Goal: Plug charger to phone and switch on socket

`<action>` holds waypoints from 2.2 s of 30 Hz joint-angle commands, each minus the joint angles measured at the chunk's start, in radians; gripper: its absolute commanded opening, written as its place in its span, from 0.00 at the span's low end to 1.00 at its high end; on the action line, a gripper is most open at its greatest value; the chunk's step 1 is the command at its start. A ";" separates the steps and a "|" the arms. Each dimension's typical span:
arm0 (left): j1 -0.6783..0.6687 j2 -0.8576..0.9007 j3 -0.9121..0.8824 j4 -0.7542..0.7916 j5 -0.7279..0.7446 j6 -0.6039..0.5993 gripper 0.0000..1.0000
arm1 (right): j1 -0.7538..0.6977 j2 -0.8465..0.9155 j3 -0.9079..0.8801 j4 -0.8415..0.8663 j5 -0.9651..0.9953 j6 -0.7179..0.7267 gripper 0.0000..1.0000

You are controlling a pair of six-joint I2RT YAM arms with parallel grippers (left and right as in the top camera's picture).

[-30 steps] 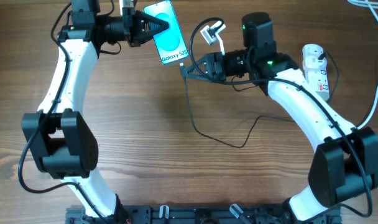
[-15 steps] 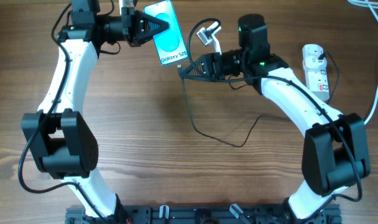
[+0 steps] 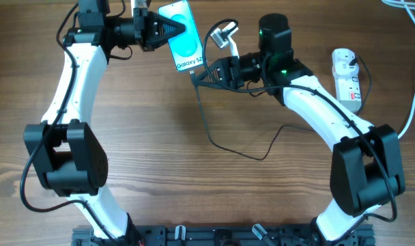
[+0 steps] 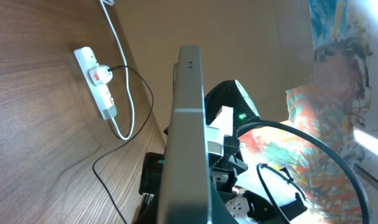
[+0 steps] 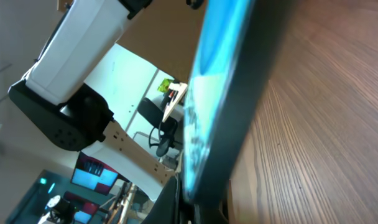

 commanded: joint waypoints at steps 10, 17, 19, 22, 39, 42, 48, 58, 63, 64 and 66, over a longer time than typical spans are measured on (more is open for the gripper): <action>0.005 -0.024 0.014 -0.023 0.061 -0.002 0.04 | 0.002 0.013 0.001 0.029 0.011 0.036 0.04; 0.005 -0.024 0.014 -0.023 0.065 -0.002 0.04 | -0.001 0.013 0.001 0.029 0.011 0.036 0.04; 0.005 -0.024 0.014 -0.023 0.065 -0.002 0.04 | -0.007 0.013 0.001 0.029 0.011 0.037 0.04; 0.005 -0.024 0.014 -0.023 0.065 -0.002 0.04 | -0.016 0.013 0.001 0.029 0.011 0.039 0.04; 0.005 -0.024 0.014 -0.023 0.065 0.002 0.04 | -0.028 0.013 0.001 0.037 0.011 0.040 0.04; 0.005 -0.024 0.014 -0.023 0.065 0.002 0.04 | -0.033 0.013 0.001 0.037 0.011 0.040 0.04; -0.018 -0.024 0.014 -0.023 0.065 0.005 0.04 | -0.032 0.013 0.001 0.046 0.011 0.047 0.04; -0.063 -0.024 0.014 -0.023 0.063 0.025 0.04 | -0.046 0.013 0.001 0.196 0.030 0.172 0.04; -0.068 -0.024 0.014 -0.027 0.065 0.025 0.04 | -0.075 0.013 0.001 0.325 0.043 0.279 0.04; -0.074 -0.024 0.014 -0.027 0.065 0.025 0.04 | -0.074 0.013 0.001 0.325 0.053 0.280 0.04; -0.085 -0.024 0.014 -0.026 0.065 0.028 0.04 | -0.074 0.013 0.001 0.325 0.065 0.283 0.04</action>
